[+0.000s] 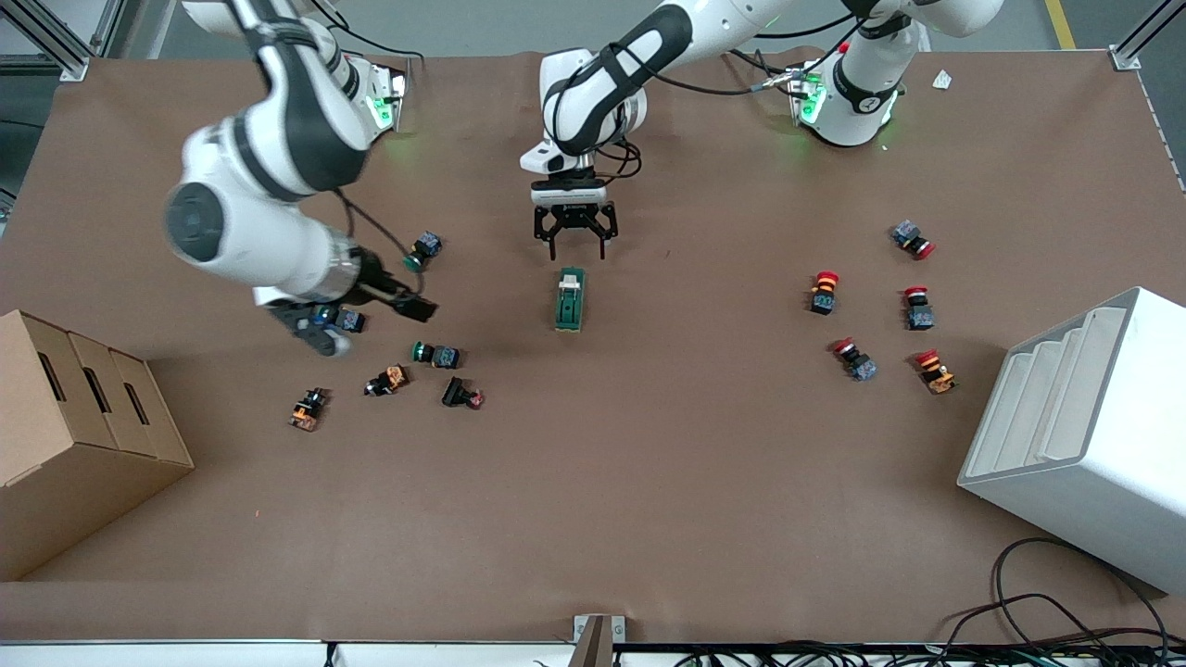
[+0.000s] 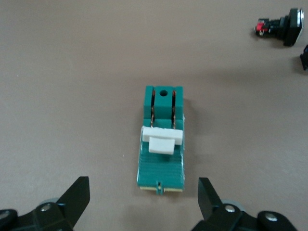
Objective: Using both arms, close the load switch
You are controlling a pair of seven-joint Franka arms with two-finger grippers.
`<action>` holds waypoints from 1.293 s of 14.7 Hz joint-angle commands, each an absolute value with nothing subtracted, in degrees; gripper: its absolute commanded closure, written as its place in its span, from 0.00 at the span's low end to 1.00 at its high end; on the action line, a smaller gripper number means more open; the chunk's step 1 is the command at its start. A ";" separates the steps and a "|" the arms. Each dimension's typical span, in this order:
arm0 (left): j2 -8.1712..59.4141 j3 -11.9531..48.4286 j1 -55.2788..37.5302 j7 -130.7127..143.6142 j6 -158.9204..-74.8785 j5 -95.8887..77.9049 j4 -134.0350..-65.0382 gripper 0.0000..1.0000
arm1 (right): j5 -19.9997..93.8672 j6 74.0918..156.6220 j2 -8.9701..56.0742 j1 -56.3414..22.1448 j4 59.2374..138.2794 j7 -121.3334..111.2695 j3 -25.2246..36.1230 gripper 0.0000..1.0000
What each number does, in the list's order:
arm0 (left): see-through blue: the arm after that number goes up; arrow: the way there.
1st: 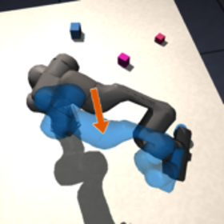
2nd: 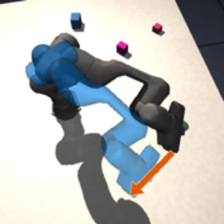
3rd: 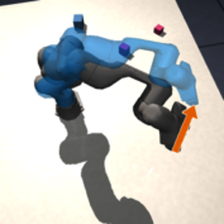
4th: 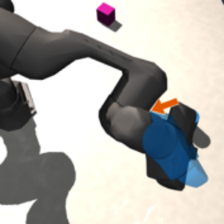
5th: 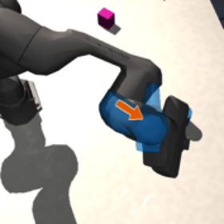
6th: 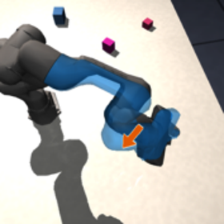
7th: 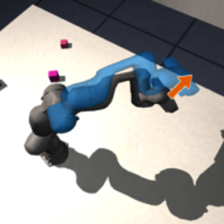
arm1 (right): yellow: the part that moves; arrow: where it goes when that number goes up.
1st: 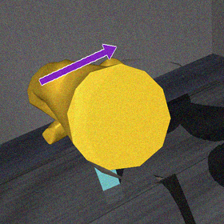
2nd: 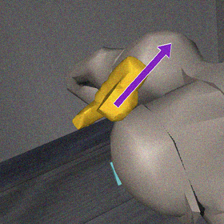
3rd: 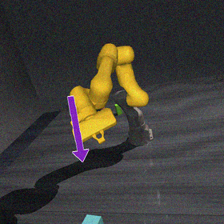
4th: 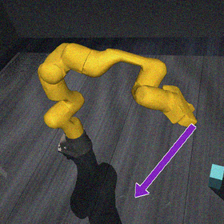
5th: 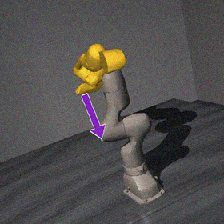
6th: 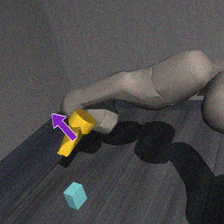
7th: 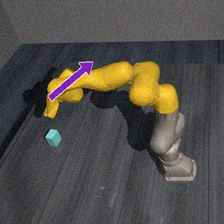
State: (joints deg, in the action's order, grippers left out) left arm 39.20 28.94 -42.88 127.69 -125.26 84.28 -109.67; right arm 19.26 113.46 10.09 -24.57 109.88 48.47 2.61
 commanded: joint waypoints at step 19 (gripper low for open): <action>48.86 28.48 -46.32 147.48 -115.49 104.77 -108.72 0.00 | 26.80 143.00 27.86 -46.22 112.59 64.51 3.08 0.00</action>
